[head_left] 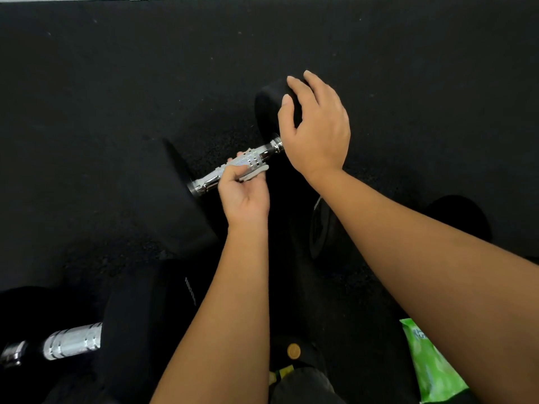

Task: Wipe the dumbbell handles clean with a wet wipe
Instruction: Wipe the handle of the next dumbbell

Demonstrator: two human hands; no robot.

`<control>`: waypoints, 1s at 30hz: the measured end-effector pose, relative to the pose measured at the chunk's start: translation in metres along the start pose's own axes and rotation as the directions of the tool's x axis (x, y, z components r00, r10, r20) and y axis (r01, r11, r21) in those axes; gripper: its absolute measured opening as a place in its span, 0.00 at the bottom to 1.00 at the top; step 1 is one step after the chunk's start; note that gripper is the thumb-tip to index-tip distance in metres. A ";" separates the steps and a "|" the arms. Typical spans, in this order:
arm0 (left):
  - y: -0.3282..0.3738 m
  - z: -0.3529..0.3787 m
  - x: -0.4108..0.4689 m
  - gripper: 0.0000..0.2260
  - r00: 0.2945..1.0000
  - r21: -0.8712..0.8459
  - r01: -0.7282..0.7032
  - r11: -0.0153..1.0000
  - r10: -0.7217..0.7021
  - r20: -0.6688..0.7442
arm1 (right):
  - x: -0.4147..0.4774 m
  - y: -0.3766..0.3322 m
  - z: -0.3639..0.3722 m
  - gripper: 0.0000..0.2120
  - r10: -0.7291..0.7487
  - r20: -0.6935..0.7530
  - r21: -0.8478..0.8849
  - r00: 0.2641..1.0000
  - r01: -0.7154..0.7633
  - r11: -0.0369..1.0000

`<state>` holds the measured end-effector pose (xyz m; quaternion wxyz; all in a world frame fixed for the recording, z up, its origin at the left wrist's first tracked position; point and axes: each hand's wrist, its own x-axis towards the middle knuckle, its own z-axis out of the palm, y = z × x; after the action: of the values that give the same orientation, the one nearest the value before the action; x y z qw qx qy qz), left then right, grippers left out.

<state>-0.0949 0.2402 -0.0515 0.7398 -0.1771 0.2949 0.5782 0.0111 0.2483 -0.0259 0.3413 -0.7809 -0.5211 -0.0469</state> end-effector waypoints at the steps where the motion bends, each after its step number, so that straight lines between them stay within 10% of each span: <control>1: 0.004 -0.002 0.000 0.16 1.000 0.005 -0.007 1.000 0.007 0.001 | 0.000 0.000 0.000 0.20 0.000 0.001 0.002 1.000 0.000 1.000; 8: 0.005 -0.025 -0.012 0.14 0.983 0.153 -0.155 0.976 0.168 -0.078 | 0.000 0.000 -0.002 0.20 0.001 0.020 0.002 1.000 -0.001 1.000; 14: 0.003 -0.022 -0.010 0.17 0.989 0.159 -0.010 0.987 0.034 -0.145 | 0.000 0.000 -0.002 0.20 0.011 0.025 -0.017 1.000 -0.011 1.000; 21: 0.003 -0.015 -0.002 0.11 0.954 -0.107 -0.009 0.994 -0.024 -0.299 | 0.000 -0.001 -0.002 0.20 0.015 0.016 -0.021 1.000 -0.015 1.000; 23: 0.005 -0.022 -0.004 0.12 0.953 0.219 0.018 0.976 0.050 -0.298 | 0.000 -0.001 -0.002 0.20 0.014 0.012 -0.021 1.000 -0.014 1.000; 30: 0.012 -0.017 -0.012 0.13 0.964 -0.270 -0.122 0.955 0.049 -0.260 | 0.000 -0.002 -0.002 0.21 0.013 0.013 -0.033 1.000 -0.013 0.999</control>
<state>-0.1120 0.2238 -0.0561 0.6376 -0.3398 0.3075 0.6192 0.0098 0.2478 -0.0239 0.3253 -0.7901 -0.5173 -0.0480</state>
